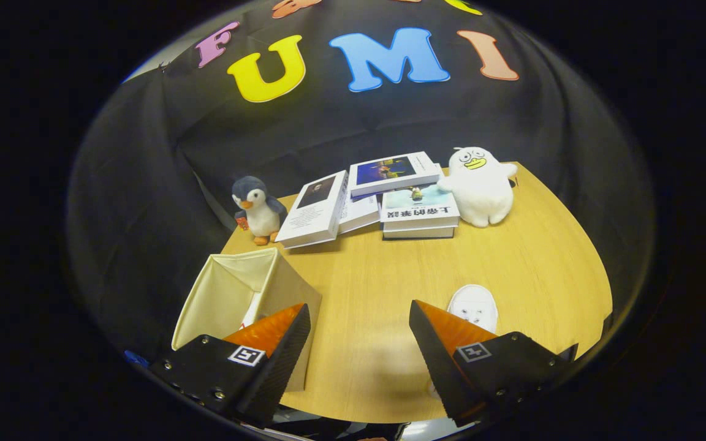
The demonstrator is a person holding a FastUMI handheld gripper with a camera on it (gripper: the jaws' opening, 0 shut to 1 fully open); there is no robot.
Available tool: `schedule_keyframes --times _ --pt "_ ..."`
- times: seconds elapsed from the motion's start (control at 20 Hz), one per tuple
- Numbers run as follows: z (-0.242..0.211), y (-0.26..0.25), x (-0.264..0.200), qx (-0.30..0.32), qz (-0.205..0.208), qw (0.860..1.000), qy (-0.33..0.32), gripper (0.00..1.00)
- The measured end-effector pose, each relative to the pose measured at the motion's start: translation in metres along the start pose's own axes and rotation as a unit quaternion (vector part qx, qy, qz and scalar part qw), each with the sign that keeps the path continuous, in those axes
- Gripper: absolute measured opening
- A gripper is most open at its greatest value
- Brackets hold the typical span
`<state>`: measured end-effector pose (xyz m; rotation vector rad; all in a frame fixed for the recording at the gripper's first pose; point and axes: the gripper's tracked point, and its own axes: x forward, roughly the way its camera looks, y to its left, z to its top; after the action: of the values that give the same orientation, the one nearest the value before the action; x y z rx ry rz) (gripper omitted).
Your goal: Open the storage box then place both shoes into the box .Put the left shoe in first, then the right shoe, with the right side of both shoes facing outward in a uniform manner.
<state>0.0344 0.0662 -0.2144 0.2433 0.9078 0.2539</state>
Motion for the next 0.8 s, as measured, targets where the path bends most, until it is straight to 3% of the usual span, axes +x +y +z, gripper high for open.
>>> schedule_keyframes --times 0.35,0.65,0.8 --pt "-0.013 -0.084 -0.008 0.006 -0.053 0.999 0.005 0.98" --pt "-0.053 -0.143 -0.002 -0.003 -0.102 0.993 0.054 0.98" --pt "-0.074 -0.158 0.007 0.003 -0.106 0.991 0.078 0.98"
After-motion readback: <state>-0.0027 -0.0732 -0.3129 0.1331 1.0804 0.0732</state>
